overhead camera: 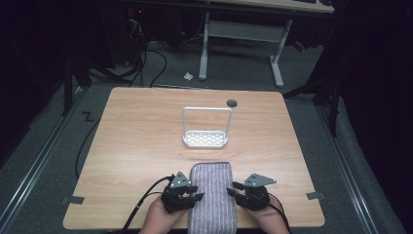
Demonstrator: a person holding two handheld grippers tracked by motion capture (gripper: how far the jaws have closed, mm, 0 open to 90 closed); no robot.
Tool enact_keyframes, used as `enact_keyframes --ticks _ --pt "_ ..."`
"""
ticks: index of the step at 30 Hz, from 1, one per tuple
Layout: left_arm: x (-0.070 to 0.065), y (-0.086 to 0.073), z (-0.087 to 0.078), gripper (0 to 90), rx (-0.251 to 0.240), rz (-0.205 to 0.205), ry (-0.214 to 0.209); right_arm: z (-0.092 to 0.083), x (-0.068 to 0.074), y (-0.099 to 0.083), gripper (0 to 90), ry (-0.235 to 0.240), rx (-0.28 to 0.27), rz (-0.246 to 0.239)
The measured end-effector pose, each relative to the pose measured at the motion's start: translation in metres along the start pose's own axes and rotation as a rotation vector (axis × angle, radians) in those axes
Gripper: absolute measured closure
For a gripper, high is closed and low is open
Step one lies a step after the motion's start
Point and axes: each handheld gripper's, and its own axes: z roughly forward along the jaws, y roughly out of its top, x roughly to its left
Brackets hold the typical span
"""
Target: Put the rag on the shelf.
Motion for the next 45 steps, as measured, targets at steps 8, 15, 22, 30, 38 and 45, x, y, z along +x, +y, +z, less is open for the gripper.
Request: enact_keyframes --ticks 8,15,22,30,38,45 --pt "0.033 0.009 -0.015 47.5 -0.108 -0.092 0.128 -0.015 -0.014 0.003 60.8 -0.019 -0.078 0.030" --pt "0.043 0.017 0.006 46.8 -0.073 -0.144 0.120 -0.013 -0.018 0.003 59.9 -0.027 -0.081 0.040" --pt "0.042 0.031 0.025 52.1 -0.061 -0.146 0.139 -0.010 -0.015 0.001 57.1 -0.041 -0.073 0.047" --pt "0.035 0.030 0.036 54.5 -0.028 -0.112 0.179 -0.011 -0.015 -0.001 54.8 -0.055 -0.078 0.050" --pt "0.024 0.027 0.039 70.9 -0.033 -0.063 0.221 -0.011 -0.012 0.001 53.3 -0.055 -0.086 0.051" --pt "0.026 0.026 0.038 78.8 -0.041 -0.102 0.199 -0.008 -0.009 0.003 49.2 -0.061 -0.068 0.056"
